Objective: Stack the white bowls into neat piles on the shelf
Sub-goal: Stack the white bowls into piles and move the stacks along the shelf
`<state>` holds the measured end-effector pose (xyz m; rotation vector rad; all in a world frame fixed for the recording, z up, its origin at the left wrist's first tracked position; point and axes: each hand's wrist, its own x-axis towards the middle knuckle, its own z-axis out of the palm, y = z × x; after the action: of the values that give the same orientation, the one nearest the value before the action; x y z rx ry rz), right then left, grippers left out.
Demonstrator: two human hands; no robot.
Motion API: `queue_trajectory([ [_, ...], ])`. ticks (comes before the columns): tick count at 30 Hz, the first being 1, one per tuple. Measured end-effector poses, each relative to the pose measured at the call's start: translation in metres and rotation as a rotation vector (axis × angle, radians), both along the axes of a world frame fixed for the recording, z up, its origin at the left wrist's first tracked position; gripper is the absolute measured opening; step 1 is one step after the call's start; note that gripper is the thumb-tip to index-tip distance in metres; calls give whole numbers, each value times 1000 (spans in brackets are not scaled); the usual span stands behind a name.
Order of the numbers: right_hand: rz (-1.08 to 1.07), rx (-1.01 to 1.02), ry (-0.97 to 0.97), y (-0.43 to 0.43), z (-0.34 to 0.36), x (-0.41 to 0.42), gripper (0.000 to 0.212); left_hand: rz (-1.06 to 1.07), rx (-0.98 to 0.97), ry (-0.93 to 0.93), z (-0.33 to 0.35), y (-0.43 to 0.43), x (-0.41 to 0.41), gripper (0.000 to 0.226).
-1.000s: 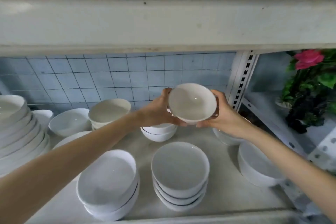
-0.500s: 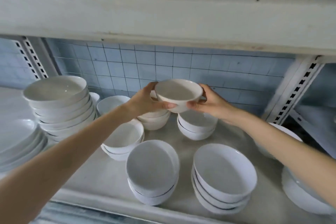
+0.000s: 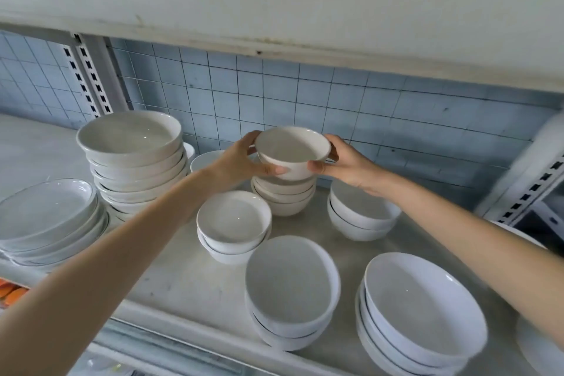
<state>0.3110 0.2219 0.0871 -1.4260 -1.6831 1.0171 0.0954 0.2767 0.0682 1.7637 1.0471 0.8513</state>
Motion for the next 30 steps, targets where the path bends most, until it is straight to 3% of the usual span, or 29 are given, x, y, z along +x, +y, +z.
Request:
queue_trajectory([
  [6, 8, 1, -6, 12, -14, -3, 68, -1, -48, 69, -14, 8, -4, 65],
  [10, 11, -21, -13, 15, -19, -3, 67, -29, -69, 101, -16, 9, -7, 87],
  [14, 13, -27, -53, 17, -22, -2, 66, -30, -78, 121, -19, 10, -6, 76],
  [21, 38, -24, -147, 21, -28, 0, 56, -44, -93, 165, -23, 8, -7, 101],
  [26, 46, -37, -169, 22, -28, 2, 55, -55, -80, 170, -23, 5, -4, 98],
  [30, 63, -41, -220, 20, -25, 3, 70, -39, -36, 179, -21, 2, 2, 68],
])
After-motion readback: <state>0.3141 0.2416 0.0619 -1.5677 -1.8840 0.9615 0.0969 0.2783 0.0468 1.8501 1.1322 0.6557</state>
